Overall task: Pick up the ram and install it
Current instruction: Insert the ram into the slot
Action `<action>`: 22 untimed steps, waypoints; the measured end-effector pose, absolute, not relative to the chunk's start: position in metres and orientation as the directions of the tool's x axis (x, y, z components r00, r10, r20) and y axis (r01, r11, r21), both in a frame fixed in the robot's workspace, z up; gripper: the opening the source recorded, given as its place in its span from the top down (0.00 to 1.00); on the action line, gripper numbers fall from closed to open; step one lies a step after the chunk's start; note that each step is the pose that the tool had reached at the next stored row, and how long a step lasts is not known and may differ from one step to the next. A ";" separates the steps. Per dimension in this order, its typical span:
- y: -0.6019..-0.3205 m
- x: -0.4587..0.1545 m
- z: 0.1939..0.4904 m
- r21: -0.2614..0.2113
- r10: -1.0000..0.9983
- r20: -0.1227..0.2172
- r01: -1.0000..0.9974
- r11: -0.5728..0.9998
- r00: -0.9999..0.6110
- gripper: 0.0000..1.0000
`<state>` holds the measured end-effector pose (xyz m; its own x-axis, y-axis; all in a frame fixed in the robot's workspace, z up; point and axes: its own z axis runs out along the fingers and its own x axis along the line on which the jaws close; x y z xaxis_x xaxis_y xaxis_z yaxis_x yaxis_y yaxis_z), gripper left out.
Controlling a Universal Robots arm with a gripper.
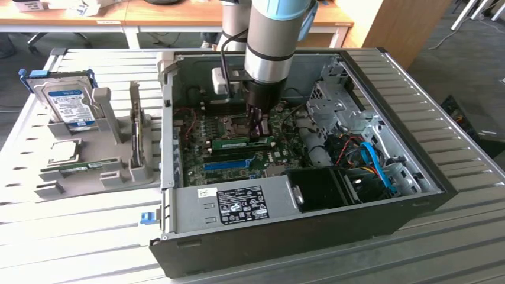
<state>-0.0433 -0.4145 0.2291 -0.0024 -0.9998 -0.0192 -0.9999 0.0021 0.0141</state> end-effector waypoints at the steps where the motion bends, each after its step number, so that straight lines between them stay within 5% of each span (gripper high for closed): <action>1: -0.414 -0.043 0.229 0.014 -1.000 -0.019 -1.000 0.002 -0.002 0.88; 22: -0.414 -0.044 0.226 0.012 -1.000 -0.019 -1.000 0.002 -0.002 0.88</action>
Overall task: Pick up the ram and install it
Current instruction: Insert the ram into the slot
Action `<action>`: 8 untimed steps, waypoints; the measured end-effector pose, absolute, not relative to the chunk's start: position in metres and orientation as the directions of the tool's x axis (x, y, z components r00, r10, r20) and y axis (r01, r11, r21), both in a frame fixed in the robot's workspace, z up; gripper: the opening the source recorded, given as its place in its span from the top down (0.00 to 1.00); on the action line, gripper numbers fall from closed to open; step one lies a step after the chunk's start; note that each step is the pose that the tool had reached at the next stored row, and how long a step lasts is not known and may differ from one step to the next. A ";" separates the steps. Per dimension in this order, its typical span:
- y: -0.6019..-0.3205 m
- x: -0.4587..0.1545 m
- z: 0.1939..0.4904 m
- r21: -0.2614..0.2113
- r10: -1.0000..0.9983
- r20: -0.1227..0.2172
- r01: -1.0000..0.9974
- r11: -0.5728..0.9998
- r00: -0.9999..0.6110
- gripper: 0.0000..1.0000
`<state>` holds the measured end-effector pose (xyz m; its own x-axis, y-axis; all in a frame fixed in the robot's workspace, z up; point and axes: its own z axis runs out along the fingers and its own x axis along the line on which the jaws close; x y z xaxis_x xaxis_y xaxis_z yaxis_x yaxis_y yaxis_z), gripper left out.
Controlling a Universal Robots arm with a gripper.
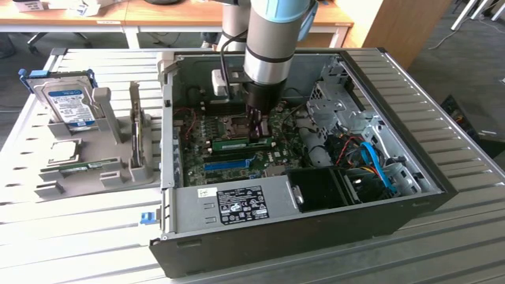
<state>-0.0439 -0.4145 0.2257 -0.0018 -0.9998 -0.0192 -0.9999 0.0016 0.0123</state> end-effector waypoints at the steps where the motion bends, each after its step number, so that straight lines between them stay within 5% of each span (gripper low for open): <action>1: -0.414 -0.044 0.226 0.012 -1.000 -0.019 -1.000 0.001 -0.002 0.88; 8: -0.414 -0.045 0.225 0.011 -1.000 -0.019 -1.000 0.001 -0.001 0.88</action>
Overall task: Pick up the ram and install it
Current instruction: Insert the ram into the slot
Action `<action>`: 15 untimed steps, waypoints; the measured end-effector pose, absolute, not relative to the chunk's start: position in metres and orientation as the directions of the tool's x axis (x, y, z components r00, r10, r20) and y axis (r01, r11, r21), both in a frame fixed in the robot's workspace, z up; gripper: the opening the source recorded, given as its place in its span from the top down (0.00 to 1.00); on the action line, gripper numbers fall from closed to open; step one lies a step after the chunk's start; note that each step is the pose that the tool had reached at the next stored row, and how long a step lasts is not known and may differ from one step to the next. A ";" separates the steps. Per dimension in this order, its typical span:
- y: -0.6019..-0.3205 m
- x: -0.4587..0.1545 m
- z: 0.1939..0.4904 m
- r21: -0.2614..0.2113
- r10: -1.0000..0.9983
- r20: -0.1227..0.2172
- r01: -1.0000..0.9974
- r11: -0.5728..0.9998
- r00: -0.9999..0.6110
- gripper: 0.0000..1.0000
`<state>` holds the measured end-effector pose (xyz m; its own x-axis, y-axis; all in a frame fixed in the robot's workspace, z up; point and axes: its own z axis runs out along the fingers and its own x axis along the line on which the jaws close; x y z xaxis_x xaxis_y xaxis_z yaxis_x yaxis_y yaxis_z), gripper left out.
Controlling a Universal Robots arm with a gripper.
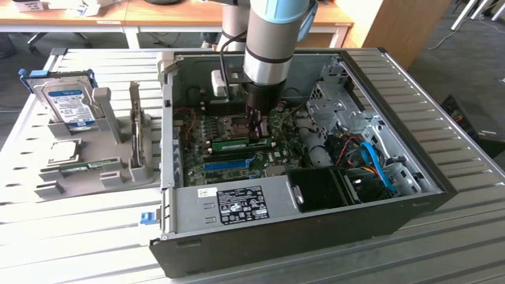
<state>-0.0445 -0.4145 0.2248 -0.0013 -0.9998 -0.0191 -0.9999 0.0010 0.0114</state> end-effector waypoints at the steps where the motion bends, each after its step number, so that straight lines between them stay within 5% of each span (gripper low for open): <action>1: -0.414 -0.045 0.225 0.011 -1.000 -0.019 -1.000 0.001 -0.001 0.88; 15: -0.414 -0.045 0.225 0.011 -1.000 -0.019 -1.000 0.001 -0.001 0.75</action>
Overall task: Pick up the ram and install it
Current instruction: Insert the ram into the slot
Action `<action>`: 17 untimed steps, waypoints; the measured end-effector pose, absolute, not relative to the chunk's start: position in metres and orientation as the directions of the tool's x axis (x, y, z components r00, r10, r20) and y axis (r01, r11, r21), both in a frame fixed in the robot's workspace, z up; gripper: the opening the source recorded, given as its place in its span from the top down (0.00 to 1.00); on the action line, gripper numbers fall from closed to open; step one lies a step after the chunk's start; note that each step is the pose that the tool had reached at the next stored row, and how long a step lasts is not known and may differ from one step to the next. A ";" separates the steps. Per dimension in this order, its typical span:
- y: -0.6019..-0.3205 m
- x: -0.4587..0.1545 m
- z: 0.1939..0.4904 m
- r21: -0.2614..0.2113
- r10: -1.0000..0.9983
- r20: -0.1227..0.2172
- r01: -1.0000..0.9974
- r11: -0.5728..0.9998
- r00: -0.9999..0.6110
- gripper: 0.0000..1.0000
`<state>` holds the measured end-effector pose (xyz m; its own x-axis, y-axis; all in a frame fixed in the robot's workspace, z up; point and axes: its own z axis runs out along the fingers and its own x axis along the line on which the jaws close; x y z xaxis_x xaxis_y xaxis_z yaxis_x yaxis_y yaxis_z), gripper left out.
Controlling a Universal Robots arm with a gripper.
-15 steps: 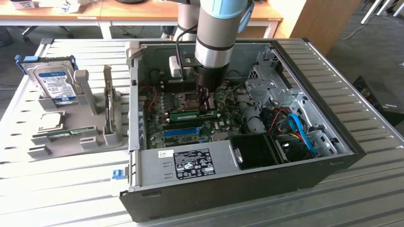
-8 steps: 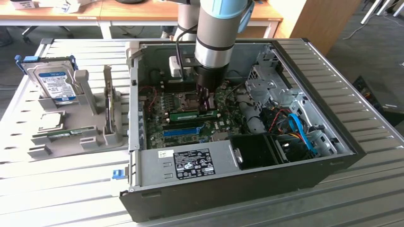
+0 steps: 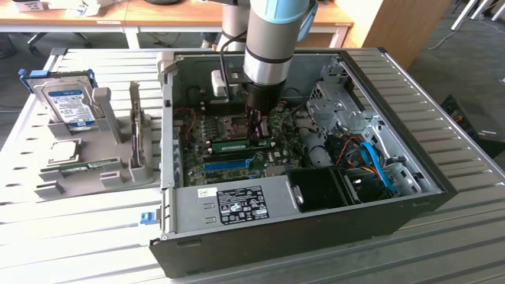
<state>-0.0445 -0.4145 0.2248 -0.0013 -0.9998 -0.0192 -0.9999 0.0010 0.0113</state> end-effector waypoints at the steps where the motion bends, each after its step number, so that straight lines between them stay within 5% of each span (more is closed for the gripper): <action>1: -0.414 -0.045 0.225 0.011 -1.000 -0.019 -1.000 0.001 -0.001 0.75; 17: -0.414 -0.045 0.277 0.011 -1.000 -0.019 -1.000 0.001 -0.001 0.75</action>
<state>-0.0445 -0.4145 0.2772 -0.0013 -0.9998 -0.0191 -0.9999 0.0011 0.0114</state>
